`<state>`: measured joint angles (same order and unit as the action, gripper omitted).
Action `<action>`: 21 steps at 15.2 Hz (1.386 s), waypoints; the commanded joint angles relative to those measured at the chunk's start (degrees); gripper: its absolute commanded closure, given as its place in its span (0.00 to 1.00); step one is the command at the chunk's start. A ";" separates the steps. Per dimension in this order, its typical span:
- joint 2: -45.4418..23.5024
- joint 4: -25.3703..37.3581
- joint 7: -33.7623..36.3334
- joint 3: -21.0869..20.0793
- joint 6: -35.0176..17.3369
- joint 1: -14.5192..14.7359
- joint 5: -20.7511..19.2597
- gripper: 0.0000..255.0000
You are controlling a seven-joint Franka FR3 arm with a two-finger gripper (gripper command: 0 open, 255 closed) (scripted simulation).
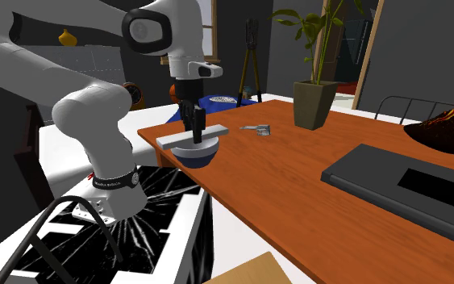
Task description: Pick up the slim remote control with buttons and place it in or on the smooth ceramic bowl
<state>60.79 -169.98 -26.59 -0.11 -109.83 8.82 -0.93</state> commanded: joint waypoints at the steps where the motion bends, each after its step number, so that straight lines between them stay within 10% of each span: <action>1: -0.05 -0.11 0.01 0.00 -0.10 -0.03 -0.03 1.00; 3: -0.05 -0.11 0.00 -0.01 -0.10 -0.04 -0.02 1.00; 4: -0.07 -0.09 0.04 -0.04 -0.10 -0.02 0.01 0.00; 21: 0.86 6.84 0.00 -0.12 7.77 0.06 0.11 0.00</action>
